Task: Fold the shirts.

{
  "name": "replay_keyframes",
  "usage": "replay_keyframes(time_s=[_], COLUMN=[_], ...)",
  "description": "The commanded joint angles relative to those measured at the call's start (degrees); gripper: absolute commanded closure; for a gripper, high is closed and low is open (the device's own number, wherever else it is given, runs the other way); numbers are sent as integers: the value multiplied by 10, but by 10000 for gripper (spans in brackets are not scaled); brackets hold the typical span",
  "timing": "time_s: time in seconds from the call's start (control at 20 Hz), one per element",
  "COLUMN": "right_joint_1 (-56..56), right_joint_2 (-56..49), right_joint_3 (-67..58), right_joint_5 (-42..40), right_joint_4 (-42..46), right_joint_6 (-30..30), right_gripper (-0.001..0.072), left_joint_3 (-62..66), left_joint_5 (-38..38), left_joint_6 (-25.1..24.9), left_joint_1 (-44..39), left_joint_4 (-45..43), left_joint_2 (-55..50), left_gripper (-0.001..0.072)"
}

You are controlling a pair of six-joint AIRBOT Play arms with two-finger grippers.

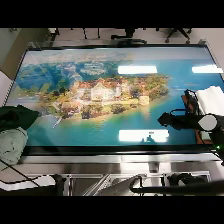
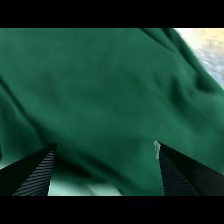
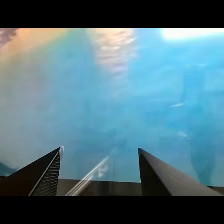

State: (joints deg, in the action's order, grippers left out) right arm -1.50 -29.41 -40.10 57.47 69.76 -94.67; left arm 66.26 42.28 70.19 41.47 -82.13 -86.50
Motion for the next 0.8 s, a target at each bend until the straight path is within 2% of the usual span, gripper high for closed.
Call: replay_keyframes(time_s=[0.0,0.1,0.15,0.2,0.25,0.45,0.55,0.75], right_joint_1=[0,0,0,0,0,0,0,0], right_joint_2=[-36,-46,-46,-45,-45,-45,-44,-40], right_joint_3=[0,0,0,0,0,0,-2,-17], right_joint_5=[-3,-2,-3,-3,-3,-3,-3,-3], right_joint_4=[-2,-7,-7,-6,-6,-6,-7,-21], right_joint_6=[0,0,0,0,0,0,0,41], right_gripper=[184,184,189,189,189,191,194,459], left_joint_3=[73,108,126,142,160,240,286,375], left_joint_5=[-1,13,31,54,74,170,228,310], left_joint_6=[-1,0,6,6,7,8,7,8], left_joint_1=[-8,-21,-27,-31,-37,-73,-104,-213], left_joint_4=[-4,-4,-4,-5,-3,-1,27,151], left_joint_2=[-90,-125,-140,-150,-156,-163,-156,-84], left_gripper=[-5,9,268,611,692,696,696,696])
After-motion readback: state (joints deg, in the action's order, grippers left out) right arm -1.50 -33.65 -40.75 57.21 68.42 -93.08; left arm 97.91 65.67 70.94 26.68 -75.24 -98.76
